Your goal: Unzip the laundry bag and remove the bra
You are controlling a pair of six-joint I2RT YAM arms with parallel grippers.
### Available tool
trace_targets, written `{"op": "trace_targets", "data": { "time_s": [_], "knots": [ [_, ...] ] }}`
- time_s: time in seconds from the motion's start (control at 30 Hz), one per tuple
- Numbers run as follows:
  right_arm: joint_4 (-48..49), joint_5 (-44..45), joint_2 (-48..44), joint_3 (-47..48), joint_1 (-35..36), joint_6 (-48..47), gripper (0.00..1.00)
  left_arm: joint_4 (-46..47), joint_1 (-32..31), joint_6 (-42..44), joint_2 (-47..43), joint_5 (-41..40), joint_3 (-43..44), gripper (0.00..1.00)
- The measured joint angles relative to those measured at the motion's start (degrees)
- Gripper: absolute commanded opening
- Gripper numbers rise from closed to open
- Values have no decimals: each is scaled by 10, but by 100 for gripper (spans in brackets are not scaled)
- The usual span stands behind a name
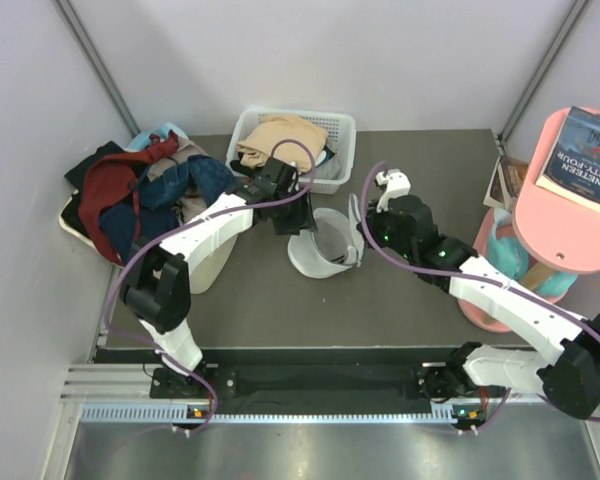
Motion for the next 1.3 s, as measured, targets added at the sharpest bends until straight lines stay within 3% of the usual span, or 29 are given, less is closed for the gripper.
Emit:
{"op": "trace_targets", "data": {
  "time_s": [0.03, 0.07, 0.1, 0.13, 0.17, 0.23, 0.33, 0.43, 0.6, 0.73, 0.83, 1.03, 1.3],
  "knots": [
    [-4, 11, -5, -1, 0, 5, 5, -1, -1, 5, 5, -1, 0, 34],
    [-11, 22, -11, -2, -1, 10, 11, 0, -2, 5, 9, -1, 0, 16],
    [-21, 34, -17, -2, -2, 14, 20, -2, -2, 6, 12, -2, 0, 10],
    [-33, 49, -24, -2, -3, 19, 38, -3, -3, 8, 16, -2, 0, 5],
    [-44, 61, -30, -2, -4, 23, 47, -4, -3, 12, 18, -2, -1, 0],
    [-83, 89, -39, 5, -7, 19, 68, -3, -4, 14, 19, -2, -9, 0],
    [-141, 113, -40, 44, -8, -3, 81, -2, -4, 15, 19, -2, -23, 0],
    [-166, 99, -39, 99, -8, -44, 83, 0, -4, 15, 17, -2, -35, 0],
    [-138, -10, -21, 169, -8, -95, 79, 3, -4, 12, 8, -2, -53, 0],
    [-91, -104, 49, 169, -9, -99, 67, 8, -4, 7, 3, -2, -59, 0],
    [-57, -145, 129, 135, -9, -98, 64, 14, -4, 0, 2, -1, -60, 0],
    [-51, -170, 240, 102, -11, -105, 61, 41, -4, -17, -2, 8, -75, 0],
    [-36, -171, 261, 102, -16, -119, 61, 54, -4, -32, -11, 11, -92, 0]
  ]
}}
